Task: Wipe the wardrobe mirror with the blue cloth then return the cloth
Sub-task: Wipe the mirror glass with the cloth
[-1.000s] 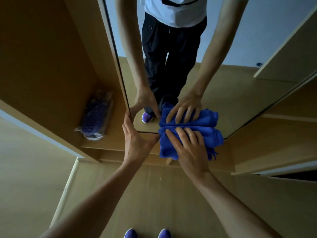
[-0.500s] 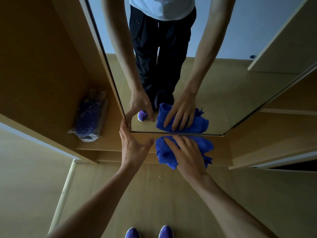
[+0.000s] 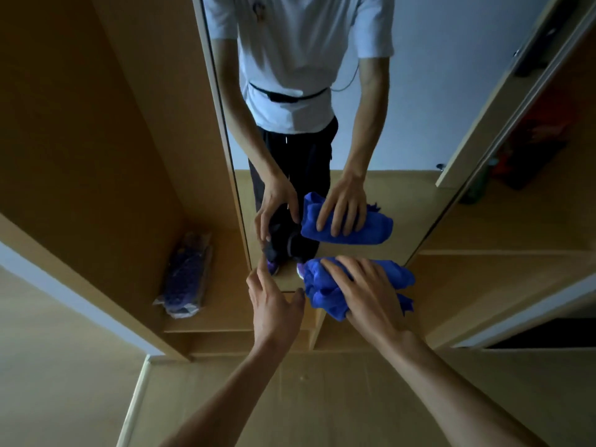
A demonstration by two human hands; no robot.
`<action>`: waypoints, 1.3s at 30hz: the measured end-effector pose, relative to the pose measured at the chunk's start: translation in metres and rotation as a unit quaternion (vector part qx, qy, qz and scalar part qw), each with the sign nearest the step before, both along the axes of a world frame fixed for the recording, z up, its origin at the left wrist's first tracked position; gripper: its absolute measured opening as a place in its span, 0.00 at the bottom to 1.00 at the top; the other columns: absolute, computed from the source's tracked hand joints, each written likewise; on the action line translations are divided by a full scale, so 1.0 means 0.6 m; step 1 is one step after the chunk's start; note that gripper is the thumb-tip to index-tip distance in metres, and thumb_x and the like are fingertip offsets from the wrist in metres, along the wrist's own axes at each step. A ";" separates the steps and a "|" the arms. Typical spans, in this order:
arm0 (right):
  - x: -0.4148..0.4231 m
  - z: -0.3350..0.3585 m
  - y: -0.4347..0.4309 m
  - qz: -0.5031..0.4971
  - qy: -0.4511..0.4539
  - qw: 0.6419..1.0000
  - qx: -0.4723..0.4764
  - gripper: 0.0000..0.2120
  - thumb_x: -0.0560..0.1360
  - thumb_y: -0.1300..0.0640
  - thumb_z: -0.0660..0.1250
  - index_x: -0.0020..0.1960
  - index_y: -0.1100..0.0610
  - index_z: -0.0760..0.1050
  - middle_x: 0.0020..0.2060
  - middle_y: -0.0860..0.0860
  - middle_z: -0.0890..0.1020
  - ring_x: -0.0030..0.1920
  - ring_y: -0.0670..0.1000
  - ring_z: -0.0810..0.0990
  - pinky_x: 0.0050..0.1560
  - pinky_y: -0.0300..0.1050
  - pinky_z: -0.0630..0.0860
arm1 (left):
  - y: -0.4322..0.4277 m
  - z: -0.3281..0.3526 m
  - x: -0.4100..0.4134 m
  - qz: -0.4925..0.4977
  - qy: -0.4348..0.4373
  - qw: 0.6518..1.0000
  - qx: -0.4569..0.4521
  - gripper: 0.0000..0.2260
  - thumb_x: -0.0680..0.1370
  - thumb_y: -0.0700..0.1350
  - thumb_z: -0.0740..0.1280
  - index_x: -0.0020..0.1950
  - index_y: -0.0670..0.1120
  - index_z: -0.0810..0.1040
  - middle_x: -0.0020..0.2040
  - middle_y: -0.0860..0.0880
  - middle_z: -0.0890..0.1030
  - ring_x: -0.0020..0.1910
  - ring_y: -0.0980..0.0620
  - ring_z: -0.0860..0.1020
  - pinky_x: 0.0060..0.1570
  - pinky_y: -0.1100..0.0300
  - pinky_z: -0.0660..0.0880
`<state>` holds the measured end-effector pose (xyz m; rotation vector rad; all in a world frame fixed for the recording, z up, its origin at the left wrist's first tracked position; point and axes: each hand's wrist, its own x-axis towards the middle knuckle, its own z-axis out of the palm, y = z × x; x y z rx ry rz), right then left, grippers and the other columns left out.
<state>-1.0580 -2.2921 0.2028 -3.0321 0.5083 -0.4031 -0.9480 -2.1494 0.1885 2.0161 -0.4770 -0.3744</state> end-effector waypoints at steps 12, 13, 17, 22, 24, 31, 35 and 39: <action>-0.024 0.248 0.026 -0.019 -0.090 0.991 -0.099 0.31 0.69 0.62 0.74 0.72 0.60 0.71 0.64 0.56 0.78 0.62 0.57 0.77 0.63 0.55 0.75 | 0.001 0.258 -0.006 -0.144 -0.233 0.958 -0.090 0.24 0.80 0.39 0.68 0.76 0.50 0.70 0.72 0.53 0.70 0.73 0.53 0.67 0.72 0.51 0.68; -0.026 0.255 0.025 -0.014 -0.089 0.991 -0.101 0.30 0.69 0.63 0.73 0.70 0.61 0.72 0.62 0.56 0.79 0.60 0.57 0.78 0.61 0.54 0.76 | 0.002 0.262 -0.004 -0.153 -0.248 0.953 -0.084 0.23 0.80 0.39 0.67 0.75 0.50 0.72 0.71 0.54 0.71 0.72 0.54 0.67 0.72 0.51 0.68; -0.037 0.368 0.023 -0.015 -0.170 0.972 -0.161 0.26 0.67 0.65 0.74 0.64 0.62 0.76 0.58 0.56 0.81 0.56 0.57 0.80 0.57 0.53 0.78 | -0.002 0.374 -0.008 -0.172 -0.326 0.921 -0.128 0.25 0.79 0.33 0.65 0.74 0.48 0.73 0.71 0.51 0.73 0.72 0.52 0.69 0.69 0.53 0.70; -0.046 0.495 0.023 -0.019 -0.178 0.968 -0.175 0.26 0.66 0.66 0.74 0.64 0.62 0.77 0.58 0.56 0.79 0.58 0.58 0.78 0.56 0.56 0.77 | -0.009 0.478 -0.004 -0.206 -0.383 0.888 -0.151 0.33 0.75 0.30 0.65 0.79 0.48 0.66 0.74 0.51 0.70 0.73 0.53 0.67 0.69 0.55 0.71; -0.050 0.520 0.021 -0.024 -0.157 0.964 -0.212 0.25 0.69 0.64 0.71 0.66 0.61 0.75 0.60 0.56 0.78 0.59 0.57 0.77 0.58 0.56 0.75 | -0.012 0.494 -0.006 -0.216 -0.396 0.880 -0.151 0.36 0.74 0.32 0.68 0.80 0.49 0.62 0.75 0.52 0.67 0.75 0.54 0.65 0.70 0.54 0.70; -0.055 0.644 -0.011 -0.020 -0.201 0.936 -0.288 0.26 0.69 0.61 0.71 0.67 0.58 0.74 0.58 0.56 0.79 0.55 0.58 0.77 0.57 0.57 0.75 | -0.055 0.609 -0.020 -0.199 -0.466 0.837 -0.205 0.41 0.72 0.45 0.78 0.80 0.48 0.61 0.76 0.50 0.67 0.75 0.48 0.66 0.69 0.44 0.70; -0.060 0.708 -0.034 0.001 -0.257 0.918 -0.301 0.25 0.64 0.64 0.76 0.61 0.61 0.78 0.54 0.57 0.80 0.53 0.60 0.79 0.52 0.60 0.78 | -0.085 0.667 -0.030 -0.173 -0.515 0.809 -0.224 0.42 0.69 0.50 0.81 0.78 0.43 0.65 0.77 0.46 0.67 0.76 0.45 0.65 0.71 0.42 0.68; -0.064 0.761 -0.059 0.005 -0.267 0.892 -0.365 0.23 0.68 0.62 0.73 0.62 0.61 0.76 0.53 0.58 0.80 0.52 0.60 0.79 0.54 0.60 0.77 | -0.109 0.717 -0.041 -0.154 -0.557 0.784 -0.228 0.44 0.68 0.52 0.81 0.78 0.41 0.64 0.77 0.45 0.65 0.78 0.44 0.64 0.73 0.42 0.66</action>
